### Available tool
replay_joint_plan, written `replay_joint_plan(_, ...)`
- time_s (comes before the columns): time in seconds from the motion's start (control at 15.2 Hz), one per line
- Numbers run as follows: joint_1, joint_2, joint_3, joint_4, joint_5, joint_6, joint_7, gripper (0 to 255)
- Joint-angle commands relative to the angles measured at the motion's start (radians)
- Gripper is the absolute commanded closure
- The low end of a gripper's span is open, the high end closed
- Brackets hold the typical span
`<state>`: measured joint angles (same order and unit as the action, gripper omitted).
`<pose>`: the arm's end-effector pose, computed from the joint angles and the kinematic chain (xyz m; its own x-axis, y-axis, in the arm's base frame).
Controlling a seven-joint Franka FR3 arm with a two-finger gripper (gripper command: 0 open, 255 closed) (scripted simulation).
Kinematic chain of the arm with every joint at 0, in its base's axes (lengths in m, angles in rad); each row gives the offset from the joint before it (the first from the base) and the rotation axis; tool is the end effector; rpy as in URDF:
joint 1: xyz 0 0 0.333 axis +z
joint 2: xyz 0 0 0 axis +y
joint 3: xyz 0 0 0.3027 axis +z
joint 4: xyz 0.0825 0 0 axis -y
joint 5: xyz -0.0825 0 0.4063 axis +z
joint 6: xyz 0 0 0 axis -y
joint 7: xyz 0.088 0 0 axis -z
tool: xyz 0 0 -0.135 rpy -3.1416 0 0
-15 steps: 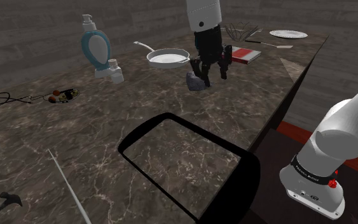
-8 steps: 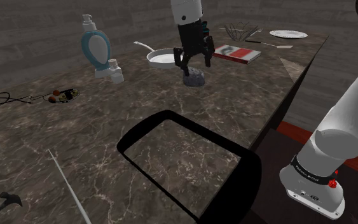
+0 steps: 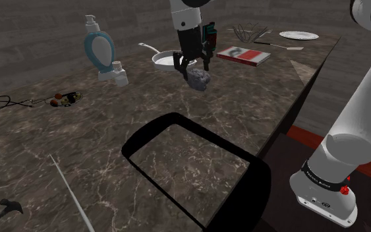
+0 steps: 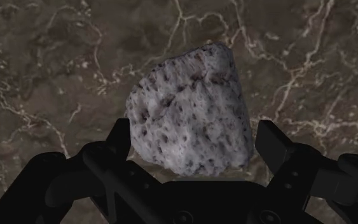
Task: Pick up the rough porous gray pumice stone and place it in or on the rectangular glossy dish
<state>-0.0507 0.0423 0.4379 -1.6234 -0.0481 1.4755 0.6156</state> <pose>0.5296 0.2046 0.5286 0.9635 -0.2318 -0.1338 -0.2146 -0.9678 0.1313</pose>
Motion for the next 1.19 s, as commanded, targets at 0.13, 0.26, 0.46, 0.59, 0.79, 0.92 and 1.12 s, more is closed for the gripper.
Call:
replay_joint_plan(0.13, -0.005, -0.018, -0.004, -0.076, 0.003, 0.053, -0.007, 0)
replay_joint_plan(0.26, -0.005, -0.018, -0.004, -0.076, 0.003, 0.053, -0.007, 0)
replay_joint_plan(0.46, -0.006, -0.018, -0.003, -0.076, 0.003, 0.053, -0.007, 0)
replay_joint_plan(0.59, -0.006, -0.018, -0.003, -0.076, 0.003, 0.053, -0.007, 0)
replay_joint_plan(0.79, -0.006, -0.025, -0.004, -0.075, 0.005, 0.047, -0.009, 255)
replay_joint_plan(0.92, -0.006, -0.038, -0.004, -0.097, 0.011, 0.056, -0.009, 255)
replay_joint_plan(1.12, -0.005, -0.022, -0.002, -0.081, 0.004, 0.055, -0.005, 255)
